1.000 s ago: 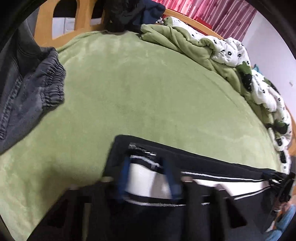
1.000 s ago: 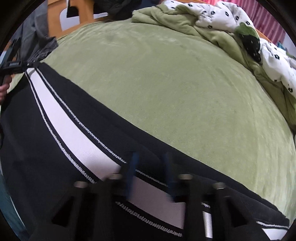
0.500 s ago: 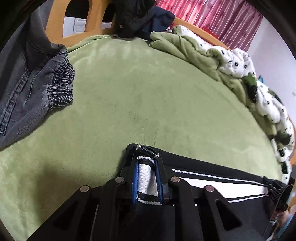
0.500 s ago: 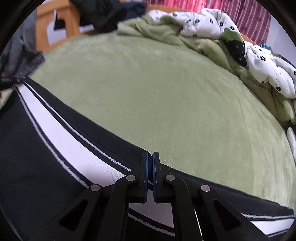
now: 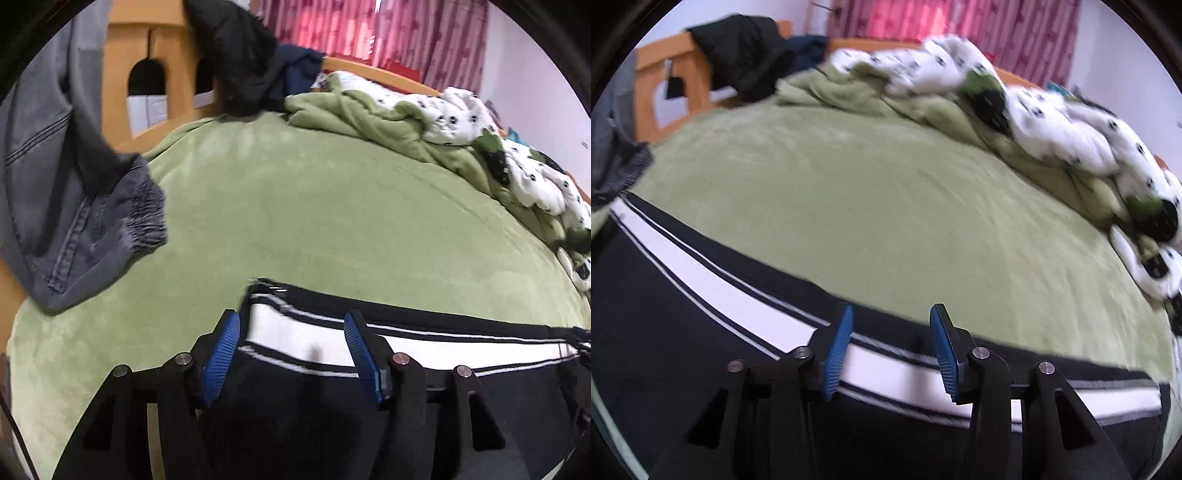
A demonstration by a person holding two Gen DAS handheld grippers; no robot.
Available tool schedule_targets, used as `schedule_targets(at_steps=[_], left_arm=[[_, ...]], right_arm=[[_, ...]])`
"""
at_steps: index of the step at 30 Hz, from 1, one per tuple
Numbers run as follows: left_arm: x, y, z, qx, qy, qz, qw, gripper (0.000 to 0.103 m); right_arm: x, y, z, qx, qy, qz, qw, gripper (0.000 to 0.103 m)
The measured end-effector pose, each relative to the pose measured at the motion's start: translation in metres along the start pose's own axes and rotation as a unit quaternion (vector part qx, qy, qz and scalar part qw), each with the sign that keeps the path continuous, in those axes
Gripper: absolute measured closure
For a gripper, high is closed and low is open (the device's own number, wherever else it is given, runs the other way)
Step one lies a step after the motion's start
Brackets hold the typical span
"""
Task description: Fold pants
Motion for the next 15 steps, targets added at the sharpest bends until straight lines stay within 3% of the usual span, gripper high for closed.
schedule_targets(at_steps=[4,7,8,12,15], left_arm=[[0.022,0.008,-0.011,0.018,-0.007,0.018,0.9997,0.046],[0.042,0.016,0.006,0.019,-0.075,0.053,0.9956,0.043],[0.047,0.019,0.014,-0.001,-0.074,0.073,0.9946,0.041],[0.031,0.018,0.038,-0.108,0.023,0.08,0.9907,0.041],[0.007,0.022,0.042,-0.135,0.068,0.077,0.9855,0.041]], right_arm=[[0.044,0.028,-0.007,0.024,0.016,0.072,0.997,0.065],[0.049,0.02,-0.004,0.015,0.038,0.059,0.997,0.065],[0.05,0.017,-0.004,0.018,0.044,0.062,0.997,0.065],[0.04,0.011,-0.006,0.033,0.041,0.064,0.997,0.064],[0.02,-0.004,0.004,0.034,0.016,0.05,0.998,0.064]])
Point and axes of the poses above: each gripper's, at about its wrist camera, not at the fingertips, and x roughly the way its jaws point, z to its left, y to its underside, the point moved 7 cm from there along x, roughly the way its jaws point, and after that the axes turned 5 degrees about -z, right-handed, at the moved point
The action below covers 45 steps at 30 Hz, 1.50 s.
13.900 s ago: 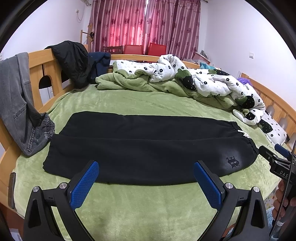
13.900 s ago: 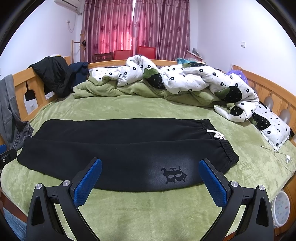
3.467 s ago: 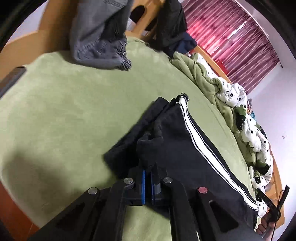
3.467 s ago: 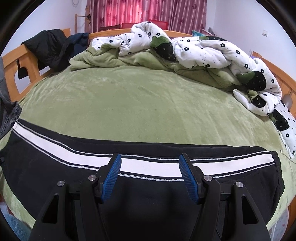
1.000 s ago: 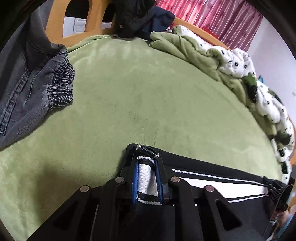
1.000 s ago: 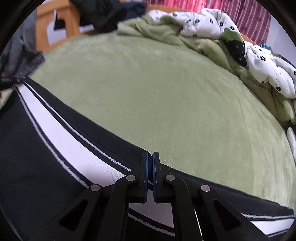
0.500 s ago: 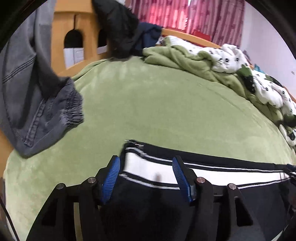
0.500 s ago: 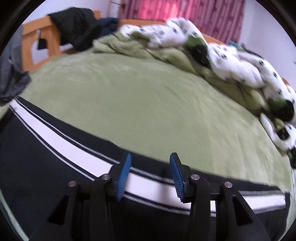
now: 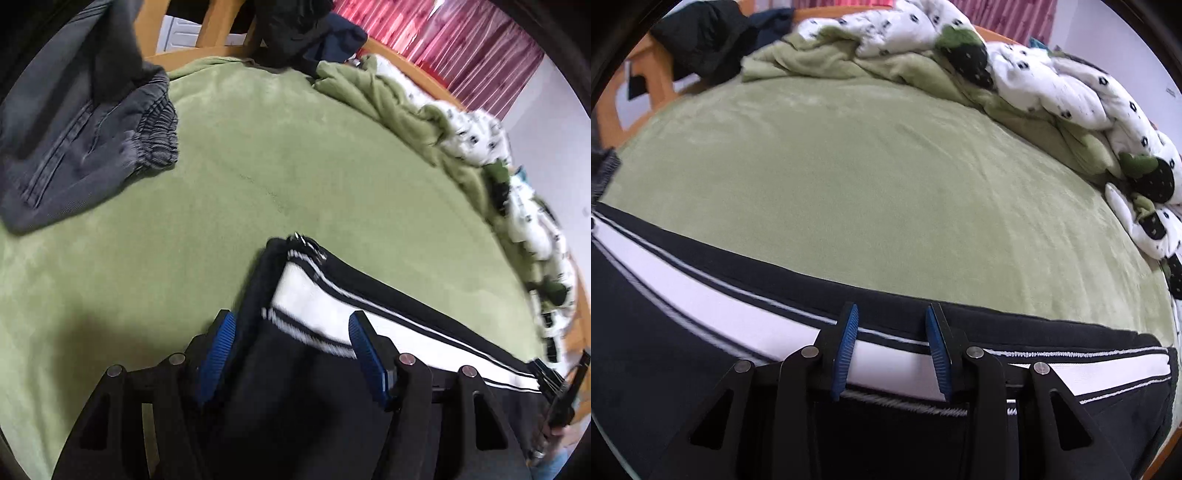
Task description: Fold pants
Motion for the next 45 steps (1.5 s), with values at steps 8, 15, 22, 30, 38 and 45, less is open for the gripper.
schedule_targets(at_steps=[8,15,22,30,38,45], left_arm=[[-0.067,0.059,-0.01,0.088,-0.005,-0.023,0.9958,0.041],[-0.102,0.127,0.004,0.038,0.061,-0.011,0.9973,0.041],[-0.09,0.135,0.042,-0.071,0.066,-0.034,0.9947,0.042],[-0.066,0.102,0.059,-0.129,0.038,-0.071,0.9883,0.051],[-0.078,0.065,0.042,-0.045,0.013,-0.045,0.9979,0.08],[-0.122,0.013,-0.053,0.084,-0.015,-0.056,0.9947,0.081]], right_arm=[[-0.063,-0.03,0.048,0.036,-0.073,-0.043,0.996,0.055],[-0.093,-0.017,0.065,0.095,-0.12,-0.033,0.988,0.056],[-0.109,0.004,0.075,0.053,-0.081,-0.033,0.995,0.063],[-0.135,0.044,0.063,0.085,-0.08,-0.04,0.992,0.063],[-0.144,0.086,0.042,0.108,-0.062,-0.036,0.992,0.067],[-0.14,0.086,0.024,0.118,-0.057,-0.052,0.99,0.067]])
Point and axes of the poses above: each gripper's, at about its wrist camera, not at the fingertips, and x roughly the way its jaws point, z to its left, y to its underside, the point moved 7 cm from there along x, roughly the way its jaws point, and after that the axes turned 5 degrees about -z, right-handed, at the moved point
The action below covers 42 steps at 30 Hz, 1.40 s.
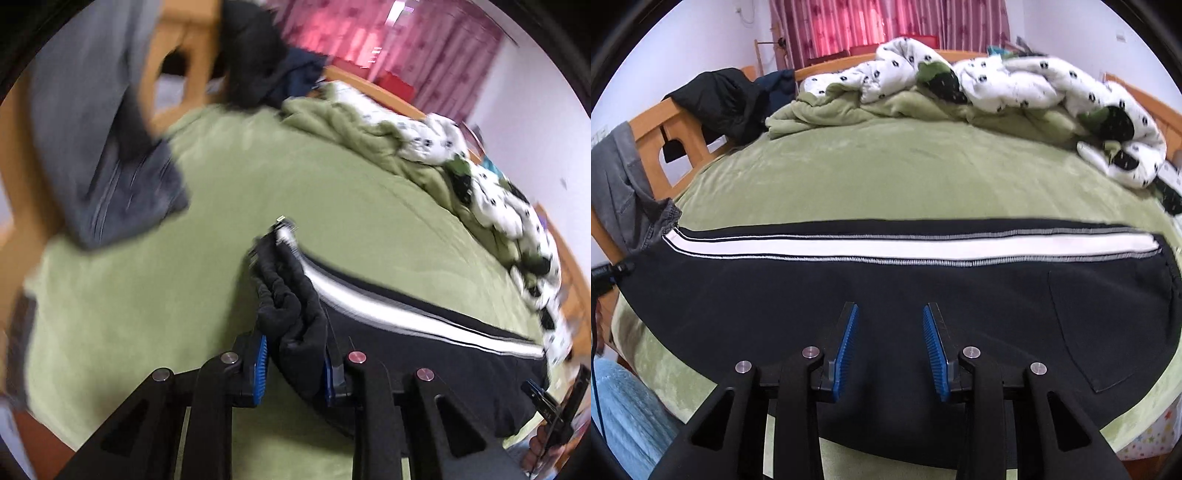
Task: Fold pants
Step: 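Lower the folded edge onto the pants and open both tools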
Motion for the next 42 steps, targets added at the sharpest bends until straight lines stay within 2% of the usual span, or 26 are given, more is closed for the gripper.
schedule_targets(at_steps=[2,5,10,13,15,18,20,21,23,25,26,27,28,29,33,34,36,38,40,42], left_arm=[[-0.01,-0.011,-0.042,0.04,-0.015,-0.017,0.9989,0.082],[-0.016,-0.011,-0.099,0.076,-0.001,-0.038,0.9964,0.082],[0.001,0.027,-0.209,0.12,0.057,-0.038,0.9904,0.083],[0.021,0.071,-0.256,0.111,0.106,-0.014,0.988,0.083],[0.036,0.103,-0.272,0.092,0.134,0.0,0.9867,0.083],[0.066,0.154,-0.283,0.038,0.171,0.064,0.9825,0.083],[0.08,0.181,-0.29,0.047,0.169,0.094,0.98,0.083],[0.079,0.189,-0.292,0.066,0.16,0.091,0.9807,0.083],[0.07,0.195,-0.295,0.111,0.153,0.091,0.9777,0.082],[0.059,0.194,-0.291,0.122,0.172,0.121,0.9699,0.071],[0.05,0.192,-0.287,0.115,0.197,0.138,0.9639,0.063],[0.04,0.189,-0.282,0.106,0.218,0.144,0.9594,0.055],[0.033,0.186,-0.276,0.103,0.224,0.141,0.9587,0.05],[0.024,0.182,-0.268,0.104,0.224,0.132,0.9601,0.043],[-0.002,0.15,-0.212,0.095,0.182,0.079,0.9755,0.035],[-0.002,0.143,-0.2,0.092,0.163,0.075,0.9795,0.035],[-0.001,0.128,-0.171,0.096,0.092,0.062,0.9892,0.035],[-0.005,0.12,-0.144,0.103,0.052,0.044,0.9923,0.035],[-0.007,0.118,-0.127,0.091,0.049,0.04,0.9939,0.035],[-0.009,0.121,-0.105,0.065,0.053,0.043,0.9955,0.035]], right_arm=[[0.008,0.004,-0.005,0.0,-0.005,0.024,1.0,0.067],[0.012,0.007,-0.014,0.01,-0.012,0.039,0.999,0.067],[-0.011,-0.001,-0.036,0.045,-0.017,-0.017,0.999,0.066],[-0.023,-0.002,-0.054,0.074,-0.013,-0.039,0.996,0.066],[-0.03,0.0,-0.067,0.099,-0.024,-0.042,0.994,0.066],[-0.037,0.003,-0.089,0.14,-0.04,-0.047,0.988,0.065],[-0.037,0.007,-0.098,0.162,-0.066,-0.038,0.984,0.064],[-0.037,0.009,-0.101,0.169,-0.076,-0.031,0.982,0.064],[-0.037,0.012,-0.104,0.165,-0.069,-0.026,0.984,0.064],[-0.036,0.014,-0.102,0.147,-0.058,-0.022,0.987,0.064],[-0.035,0.015,-0.099,0.136,-0.053,-0.021,0.989,0.064],[-0.035,0.016,-0.096,0.123,-0.048,-0.019,0.991,0.064],[-0.033,0.016,-0.093,0.114,-0.045,-0.018,0.992,0.064],[-0.033,0.017,-0.092,0.109,-0.045,-0.018,0.993,0.063],[-0.023,0.017,-0.076,0.08,-0.038,-0.009,0.996,0.064],[-0.021,0.017,-0.071,0.071,-0.037,-0.008,0.997,0.064],[-0.014,0.015,-0.047,0.037,-0.045,-0.002,0.998,0.064],[-0.003,0.015,-0.017,0.016,-0.069,0.018,0.997,0.064],[0.008,0.016,0.012,0.005,-0.106,0.042,0.993,0.068],[0.016,0.018,0.033,-0.008,-0.121,0.052,0.991,0.068]])
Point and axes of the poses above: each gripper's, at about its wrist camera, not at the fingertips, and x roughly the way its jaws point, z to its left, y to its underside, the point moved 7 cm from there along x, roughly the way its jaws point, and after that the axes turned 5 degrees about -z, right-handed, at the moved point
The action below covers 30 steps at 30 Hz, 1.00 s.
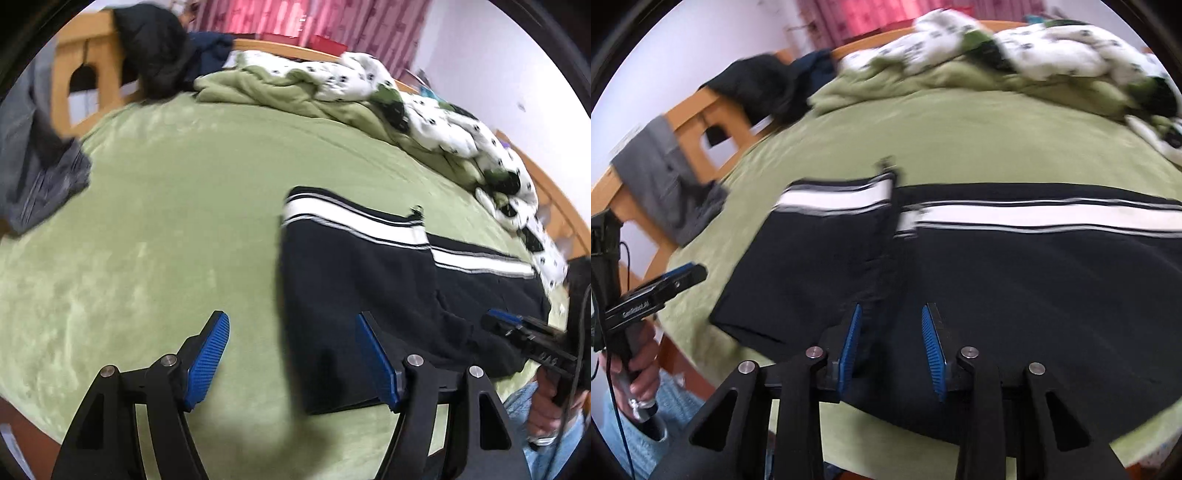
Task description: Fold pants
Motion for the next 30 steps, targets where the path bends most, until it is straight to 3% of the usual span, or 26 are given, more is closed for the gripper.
schedule_targets(at_steps=[3,5,6,10,11,13,17,21,24,30], left_arm=[[0.0,0.006,0.023,-0.029,-0.005,0.0,0.9996,0.035],[0.004,0.008,0.033,-0.041,-0.005,0.003,0.9991,0.035],[0.007,0.009,0.036,-0.047,-0.003,0.006,0.9989,0.035],[0.021,0.01,0.035,-0.052,-0.001,0.015,0.9985,0.035],[0.022,0.011,0.036,-0.052,-0.001,0.018,0.9985,0.035],[0.023,0.013,0.036,-0.049,0.011,0.027,0.9984,0.035],[0.022,0.02,0.028,-0.033,0.067,0.053,0.9958,0.035],[0.012,0.039,0.013,0.022,0.116,0.073,0.9903,0.035],[0.019,0.053,0.005,0.049,0.097,0.079,0.9909,0.035],[0.042,0.064,-0.012,0.022,0.076,0.071,0.9943,0.035]], right_arm=[[0.022,0.002,0.022,-0.028,-0.002,0.02,0.999,0.068],[0.033,0.005,0.03,-0.033,-0.003,0.031,0.999,0.077],[0.039,0.009,0.033,-0.041,0.004,0.037,0.998,0.092],[0.03,0.015,0.034,-0.071,0.001,0.01,0.997,0.096],[0.017,0.013,0.029,-0.04,-0.032,-0.008,0.999,0.096],[0.008,0.012,0.014,0.008,-0.054,-0.011,0.998,0.096],[0.034,0.045,0.008,0.014,-0.029,0.083,0.996,0.093],[0.023,0.029,0.011,0.019,-0.041,0.044,0.998,0.072],[0.024,0.014,0.001,0.051,-0.026,0.024,0.998,0.071],[0.061,-0.004,-0.004,0.034,0.024,0.062,0.997,0.071]])
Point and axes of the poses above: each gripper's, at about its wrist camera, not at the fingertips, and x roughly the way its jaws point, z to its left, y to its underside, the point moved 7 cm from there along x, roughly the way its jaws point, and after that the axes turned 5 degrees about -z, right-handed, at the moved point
